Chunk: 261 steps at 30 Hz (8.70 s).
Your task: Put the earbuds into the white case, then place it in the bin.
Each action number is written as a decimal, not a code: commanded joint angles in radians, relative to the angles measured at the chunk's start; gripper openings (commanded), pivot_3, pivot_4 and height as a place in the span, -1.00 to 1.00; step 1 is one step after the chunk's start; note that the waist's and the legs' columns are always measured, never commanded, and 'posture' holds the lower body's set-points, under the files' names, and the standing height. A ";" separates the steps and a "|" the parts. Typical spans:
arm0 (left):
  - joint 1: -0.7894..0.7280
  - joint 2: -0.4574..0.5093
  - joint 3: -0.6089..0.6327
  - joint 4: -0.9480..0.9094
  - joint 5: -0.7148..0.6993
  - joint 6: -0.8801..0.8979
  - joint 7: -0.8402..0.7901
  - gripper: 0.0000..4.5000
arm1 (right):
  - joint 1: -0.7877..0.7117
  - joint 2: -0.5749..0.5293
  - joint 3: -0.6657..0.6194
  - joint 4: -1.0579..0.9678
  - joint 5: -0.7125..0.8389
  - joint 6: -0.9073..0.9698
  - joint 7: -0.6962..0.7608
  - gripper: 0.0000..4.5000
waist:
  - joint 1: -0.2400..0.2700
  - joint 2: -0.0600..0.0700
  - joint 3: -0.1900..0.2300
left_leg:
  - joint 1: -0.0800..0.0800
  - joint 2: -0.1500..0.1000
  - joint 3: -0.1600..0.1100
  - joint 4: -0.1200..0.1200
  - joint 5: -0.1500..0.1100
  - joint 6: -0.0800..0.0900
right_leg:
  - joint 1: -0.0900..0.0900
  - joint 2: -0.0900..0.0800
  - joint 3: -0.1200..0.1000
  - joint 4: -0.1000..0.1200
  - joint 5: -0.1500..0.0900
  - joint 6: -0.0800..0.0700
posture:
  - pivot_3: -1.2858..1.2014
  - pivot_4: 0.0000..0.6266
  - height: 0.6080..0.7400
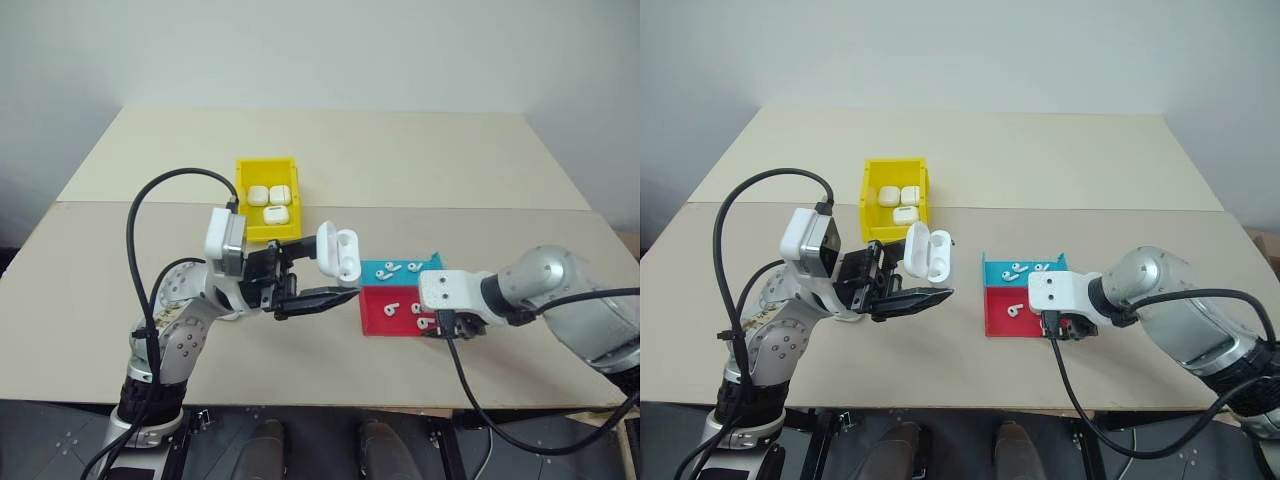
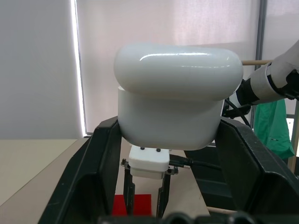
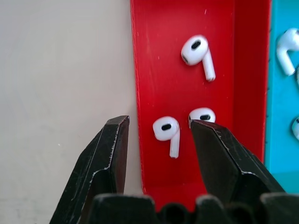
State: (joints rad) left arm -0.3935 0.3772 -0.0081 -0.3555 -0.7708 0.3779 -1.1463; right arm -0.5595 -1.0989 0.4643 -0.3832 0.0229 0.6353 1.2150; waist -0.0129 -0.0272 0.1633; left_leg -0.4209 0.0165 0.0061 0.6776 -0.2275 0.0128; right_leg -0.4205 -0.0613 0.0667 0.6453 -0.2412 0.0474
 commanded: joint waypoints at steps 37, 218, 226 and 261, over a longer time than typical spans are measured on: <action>-0.027 0.009 -0.002 -0.032 -0.025 -0.012 0.026 0.22 | -0.002 0.104 -0.009 0.115 -0.169 -0.093 0.081 -0.73 | 0.000 0.000 0.000 | 0.001 0.000 0.000 0.000 0.000 0.000 | 0.001 0.000 0.000 0.000 0.000 0.000 | 0.03 -0.52 1.00; -0.105 0.035 0.010 0.029 0.042 -0.058 0.089 0.22 | -0.535 0.499 -0.389 0.883 0.072 -0.172 0.257 -0.74 | -0.017 0.003 0.000 | 0.000 0.000 0.000 -0.004 0.000 -0.001 | -0.001 0.000 0.000 0.002 0.001 -0.001 | 0.03 -0.52 1.00; -0.136 0.026 0.008 0.070 0.035 -0.042 0.071 0.22 | -0.233 0.544 -0.876 0.272 0.597 0.400 -0.044 -0.74 | 0.003 0.003 0.000 | -0.002 0.000 -0.002 -0.003 0.000 0.000 | -0.001 -0.001 -0.001 0.002 0.001 -0.001 | 0.03 -0.52 1.00; -0.231 -0.028 -0.054 0.172 0.076 -0.028 0.060 0.22 | 0.044 0.515 -0.748 -0.238 1.234 0.294 -0.692 -0.74 | -0.005 0.004 0.000 | -0.001 0.000 -0.001 -0.003 0.000 0.000 | -0.001 0.001 0.000 -0.001 0.000 -0.001 | 0.03 -0.52 1.00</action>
State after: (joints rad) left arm -0.5994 0.3490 -0.0631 -0.1595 -0.6974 0.3543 -1.0837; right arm -0.5175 -0.5736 -0.2860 -0.5947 1.2690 0.9666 0.5090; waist -0.0175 -0.0236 0.1630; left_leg -0.4222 0.0166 0.0049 0.6751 -0.2275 0.0127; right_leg -0.4213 -0.0604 0.0664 0.6444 -0.2409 0.0469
